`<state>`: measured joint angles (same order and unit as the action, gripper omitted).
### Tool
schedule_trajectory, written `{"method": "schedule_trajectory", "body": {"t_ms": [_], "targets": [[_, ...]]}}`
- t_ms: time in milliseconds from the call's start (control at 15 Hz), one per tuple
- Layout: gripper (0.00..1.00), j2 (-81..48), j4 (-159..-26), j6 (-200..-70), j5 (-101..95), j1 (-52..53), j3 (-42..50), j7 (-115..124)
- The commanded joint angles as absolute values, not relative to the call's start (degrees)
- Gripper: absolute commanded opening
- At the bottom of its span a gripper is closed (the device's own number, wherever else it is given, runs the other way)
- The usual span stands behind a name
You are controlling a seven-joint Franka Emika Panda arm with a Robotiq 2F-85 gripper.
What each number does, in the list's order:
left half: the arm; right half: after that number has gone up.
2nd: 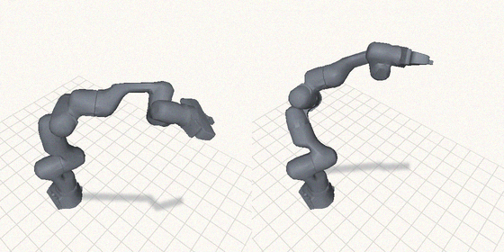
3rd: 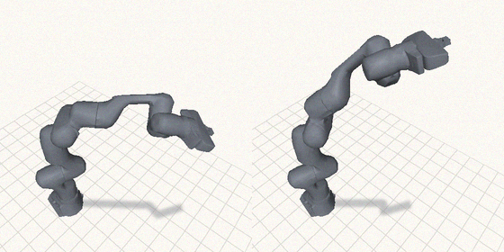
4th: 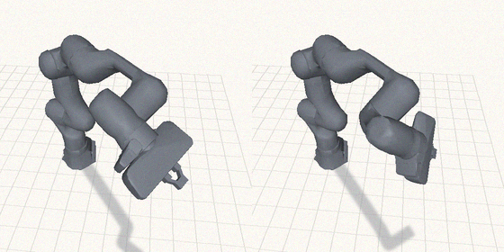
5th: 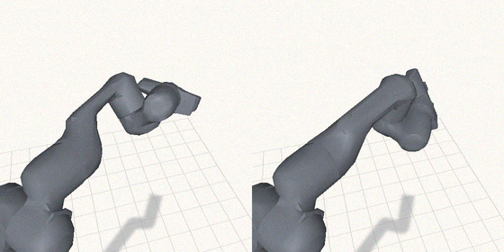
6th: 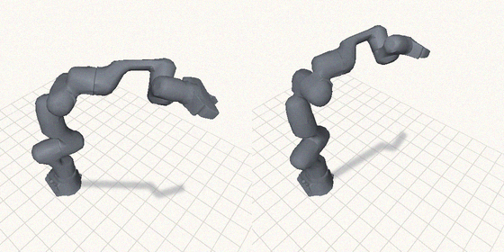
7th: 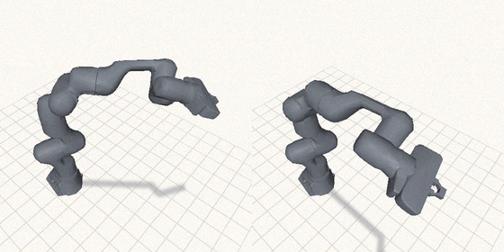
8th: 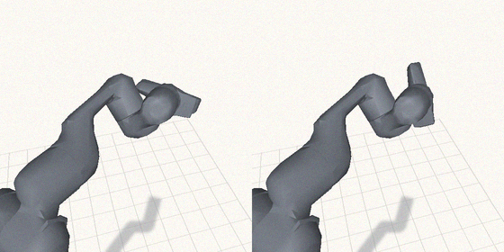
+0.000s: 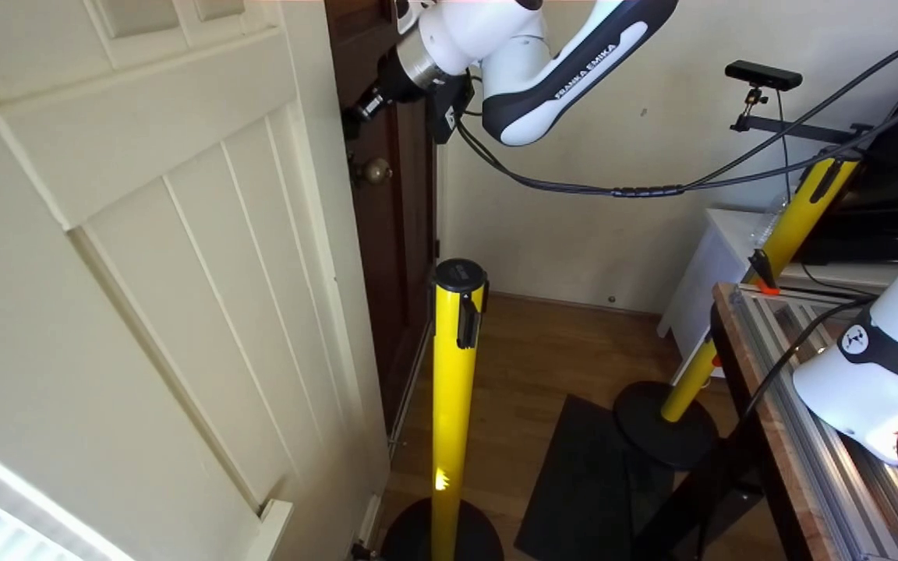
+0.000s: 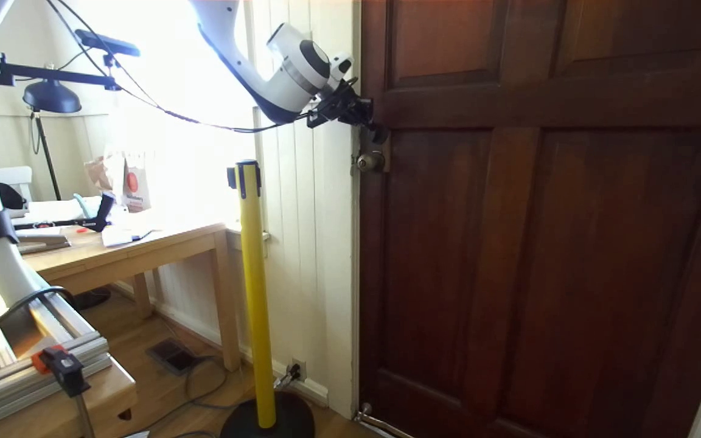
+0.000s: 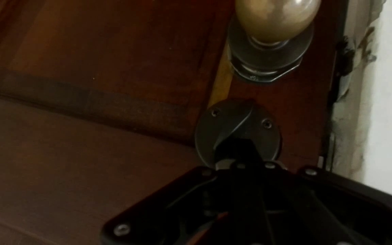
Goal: Lock the door
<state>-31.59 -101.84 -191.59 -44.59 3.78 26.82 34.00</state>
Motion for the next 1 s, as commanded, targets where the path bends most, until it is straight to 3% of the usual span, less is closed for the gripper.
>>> {"method": "schedule_trajectory", "body": {"t_ms": [0,667,933], "targets": [[0.00,-33.07,-101.63,-189.37,-44.06,6.32,31.15,34.08],[0.00,-33.22,-103.32,-186.81,-44.25,10.48,36.24,34.77],[0.00,-36.24,-101.59,-184.72,-43.18,15.75,44.53,38.17]]}}
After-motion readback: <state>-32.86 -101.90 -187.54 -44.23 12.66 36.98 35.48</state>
